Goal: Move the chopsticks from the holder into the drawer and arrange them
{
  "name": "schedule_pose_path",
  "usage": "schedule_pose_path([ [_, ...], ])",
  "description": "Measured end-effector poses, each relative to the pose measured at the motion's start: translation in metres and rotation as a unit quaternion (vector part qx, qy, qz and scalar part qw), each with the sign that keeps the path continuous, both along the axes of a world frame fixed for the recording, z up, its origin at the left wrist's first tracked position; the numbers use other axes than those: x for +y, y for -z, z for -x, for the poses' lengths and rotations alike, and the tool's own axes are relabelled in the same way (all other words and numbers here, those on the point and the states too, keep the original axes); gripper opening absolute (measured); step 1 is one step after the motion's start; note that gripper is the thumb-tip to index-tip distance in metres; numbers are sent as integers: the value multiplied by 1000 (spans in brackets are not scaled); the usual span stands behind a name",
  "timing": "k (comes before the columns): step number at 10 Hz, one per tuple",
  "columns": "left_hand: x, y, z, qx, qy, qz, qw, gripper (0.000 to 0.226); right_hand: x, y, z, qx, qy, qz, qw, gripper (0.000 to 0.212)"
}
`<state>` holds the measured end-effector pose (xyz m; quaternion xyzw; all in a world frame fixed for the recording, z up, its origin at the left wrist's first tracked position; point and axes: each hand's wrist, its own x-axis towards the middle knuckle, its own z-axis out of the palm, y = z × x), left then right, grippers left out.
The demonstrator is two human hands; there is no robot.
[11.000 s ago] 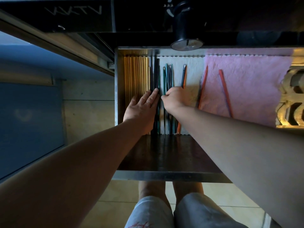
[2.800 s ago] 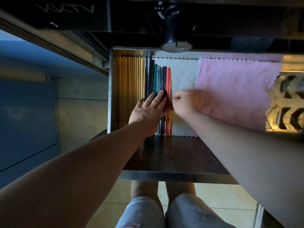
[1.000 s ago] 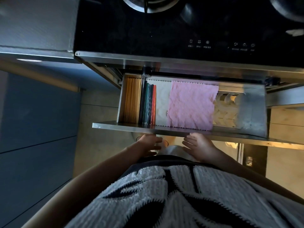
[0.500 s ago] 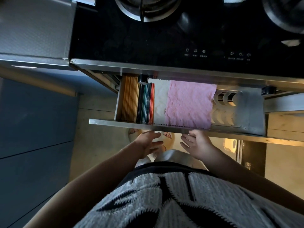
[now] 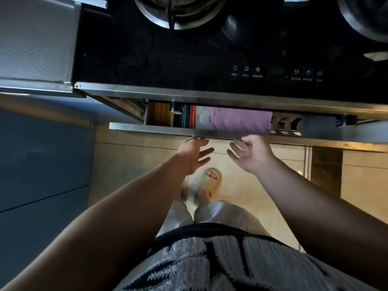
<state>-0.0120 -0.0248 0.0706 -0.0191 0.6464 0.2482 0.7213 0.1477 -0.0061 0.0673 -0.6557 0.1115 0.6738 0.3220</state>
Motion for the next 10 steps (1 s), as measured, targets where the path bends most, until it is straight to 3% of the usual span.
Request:
schedule_pose_path([
  [4, 52, 8, -12, 7, -68, -35, 997, 46, 47, 3, 3, 44, 113, -47, 992, 42],
  [6, 68, 11, -7, 21, -38, -42, 998, 48, 62, 3, 4, 48, 103, -56, 992, 30],
  [7, 71, 13, -4, 28, -4, -44, 999, 52, 64, 4, 6, 50, 100, -59, 992, 29],
  [9, 58, 11, 7, 57, 146, -56, 986, 68, 54, -4, 6, 24, 23, -73, 997, 50],
  [10, 42, 3, 16, 135, 270, -103, 948, 63, 42, -15, 10, -44, -72, -70, 994, 47],
])
